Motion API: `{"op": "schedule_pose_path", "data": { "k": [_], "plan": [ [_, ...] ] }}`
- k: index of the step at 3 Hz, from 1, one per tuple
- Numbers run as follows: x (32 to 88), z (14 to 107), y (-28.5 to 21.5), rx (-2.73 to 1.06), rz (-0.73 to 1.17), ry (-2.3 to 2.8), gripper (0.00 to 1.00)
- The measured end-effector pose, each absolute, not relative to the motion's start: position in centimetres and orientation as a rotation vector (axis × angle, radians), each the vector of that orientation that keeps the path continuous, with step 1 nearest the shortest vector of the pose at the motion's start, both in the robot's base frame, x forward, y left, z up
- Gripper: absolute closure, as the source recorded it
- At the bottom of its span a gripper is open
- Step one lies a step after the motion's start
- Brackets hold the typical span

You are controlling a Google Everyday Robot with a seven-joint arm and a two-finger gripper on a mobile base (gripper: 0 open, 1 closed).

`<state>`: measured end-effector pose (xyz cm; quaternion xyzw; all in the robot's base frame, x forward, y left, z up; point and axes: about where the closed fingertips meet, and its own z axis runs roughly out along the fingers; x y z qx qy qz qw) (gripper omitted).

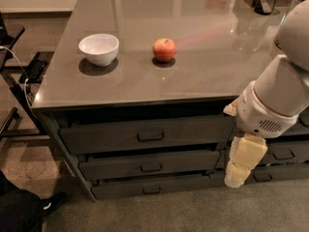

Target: Open bottom drawer

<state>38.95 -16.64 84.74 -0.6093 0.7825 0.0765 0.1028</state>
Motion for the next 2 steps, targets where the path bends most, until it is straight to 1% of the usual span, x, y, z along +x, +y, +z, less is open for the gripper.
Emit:
{"op": "schedule_pose_path", "data": {
  "k": [2],
  "plan": [
    [39.3,86.6,-17.1,-1.776,0.192,2.255,0.00]
  ]
}}
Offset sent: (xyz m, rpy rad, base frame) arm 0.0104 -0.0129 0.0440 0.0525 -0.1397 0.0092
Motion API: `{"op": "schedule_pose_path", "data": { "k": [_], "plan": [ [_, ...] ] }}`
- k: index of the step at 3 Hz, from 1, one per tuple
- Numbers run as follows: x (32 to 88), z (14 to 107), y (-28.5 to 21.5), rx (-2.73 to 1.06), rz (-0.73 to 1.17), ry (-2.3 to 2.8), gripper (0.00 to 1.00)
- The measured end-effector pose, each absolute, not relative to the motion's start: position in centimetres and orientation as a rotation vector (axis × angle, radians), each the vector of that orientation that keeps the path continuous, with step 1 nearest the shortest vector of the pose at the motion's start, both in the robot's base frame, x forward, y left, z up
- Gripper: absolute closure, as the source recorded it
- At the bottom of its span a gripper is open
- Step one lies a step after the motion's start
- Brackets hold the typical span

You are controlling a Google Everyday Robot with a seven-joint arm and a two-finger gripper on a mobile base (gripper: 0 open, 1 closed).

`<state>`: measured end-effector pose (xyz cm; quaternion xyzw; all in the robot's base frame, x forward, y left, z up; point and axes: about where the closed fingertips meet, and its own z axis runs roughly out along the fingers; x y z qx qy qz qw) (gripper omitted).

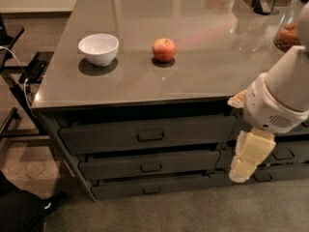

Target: Open bottom drawer

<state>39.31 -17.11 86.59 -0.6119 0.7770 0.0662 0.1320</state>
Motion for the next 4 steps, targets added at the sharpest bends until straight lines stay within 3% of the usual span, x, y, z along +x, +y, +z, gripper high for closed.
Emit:
{"op": "schedule_pose_path", "data": {
  "k": [2,4],
  "plan": [
    [40.7,88.4,-17.2,-1.675,0.021,2.118,0.00],
    [40.4,87.7,-17.1,-1.662,0.043,2.123,0.00]
  ]
}}
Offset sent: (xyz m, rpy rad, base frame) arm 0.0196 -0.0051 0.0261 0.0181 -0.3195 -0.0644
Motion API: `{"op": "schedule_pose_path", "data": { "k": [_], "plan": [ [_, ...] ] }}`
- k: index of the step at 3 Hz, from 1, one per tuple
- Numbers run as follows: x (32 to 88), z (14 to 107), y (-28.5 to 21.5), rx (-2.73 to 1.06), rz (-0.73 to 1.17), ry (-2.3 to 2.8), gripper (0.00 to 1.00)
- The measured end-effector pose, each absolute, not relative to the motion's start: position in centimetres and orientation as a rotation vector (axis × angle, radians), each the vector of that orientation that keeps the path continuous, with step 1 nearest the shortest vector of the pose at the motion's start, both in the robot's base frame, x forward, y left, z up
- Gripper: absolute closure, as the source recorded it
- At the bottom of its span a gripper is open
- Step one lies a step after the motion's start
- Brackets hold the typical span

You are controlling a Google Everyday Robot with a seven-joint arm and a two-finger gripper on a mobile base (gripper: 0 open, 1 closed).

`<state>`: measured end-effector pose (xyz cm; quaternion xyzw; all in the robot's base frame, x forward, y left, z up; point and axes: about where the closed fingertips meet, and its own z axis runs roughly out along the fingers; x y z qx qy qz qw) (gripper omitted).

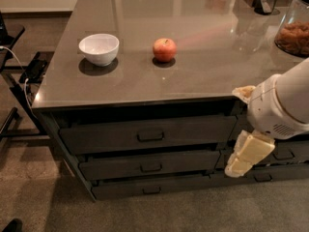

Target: Open bottom drawer

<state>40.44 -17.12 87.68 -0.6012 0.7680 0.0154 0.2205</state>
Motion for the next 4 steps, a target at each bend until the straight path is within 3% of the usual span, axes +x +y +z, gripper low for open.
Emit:
{"op": "schedule_pose_path", "data": {
  "k": [3,4],
  "plan": [
    [32.5,73.9,-14.1,-1.689,0.140,2.058,0.00],
    [32.2,68.0,-14.2,-1.679,0.116,2.068,0.00]
  ]
}}
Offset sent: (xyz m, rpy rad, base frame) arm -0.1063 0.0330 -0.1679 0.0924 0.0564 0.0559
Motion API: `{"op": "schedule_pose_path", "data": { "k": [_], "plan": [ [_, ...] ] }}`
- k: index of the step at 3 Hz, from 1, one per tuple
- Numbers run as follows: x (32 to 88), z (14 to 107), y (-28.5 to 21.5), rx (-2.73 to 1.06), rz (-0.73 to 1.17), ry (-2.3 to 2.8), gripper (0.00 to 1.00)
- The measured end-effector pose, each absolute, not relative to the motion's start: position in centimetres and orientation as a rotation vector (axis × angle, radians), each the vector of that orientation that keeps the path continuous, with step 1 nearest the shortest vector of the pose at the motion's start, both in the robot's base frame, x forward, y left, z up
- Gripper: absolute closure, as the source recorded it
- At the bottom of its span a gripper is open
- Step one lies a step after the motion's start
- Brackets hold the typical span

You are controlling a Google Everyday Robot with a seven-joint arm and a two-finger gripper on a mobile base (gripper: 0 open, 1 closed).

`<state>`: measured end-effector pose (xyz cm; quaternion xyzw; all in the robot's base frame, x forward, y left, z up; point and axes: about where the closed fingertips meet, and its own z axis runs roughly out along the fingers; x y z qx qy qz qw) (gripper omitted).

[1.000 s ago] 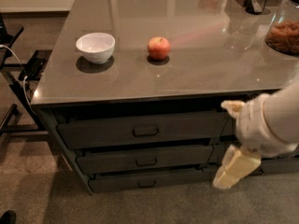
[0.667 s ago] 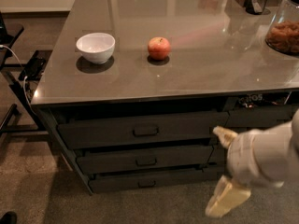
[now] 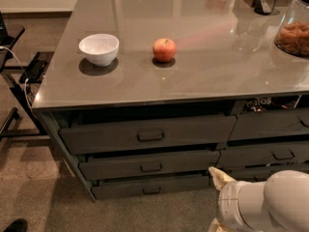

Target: Open bottom drawer

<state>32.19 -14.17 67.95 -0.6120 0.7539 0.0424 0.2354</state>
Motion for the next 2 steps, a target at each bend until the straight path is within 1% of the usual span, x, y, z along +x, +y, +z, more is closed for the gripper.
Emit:
{"op": "schedule_pose_path", "data": {
  "k": [2],
  "plan": [
    [32.76,67.50,-14.27,-1.669,0.099,2.077,0.00]
  ]
}}
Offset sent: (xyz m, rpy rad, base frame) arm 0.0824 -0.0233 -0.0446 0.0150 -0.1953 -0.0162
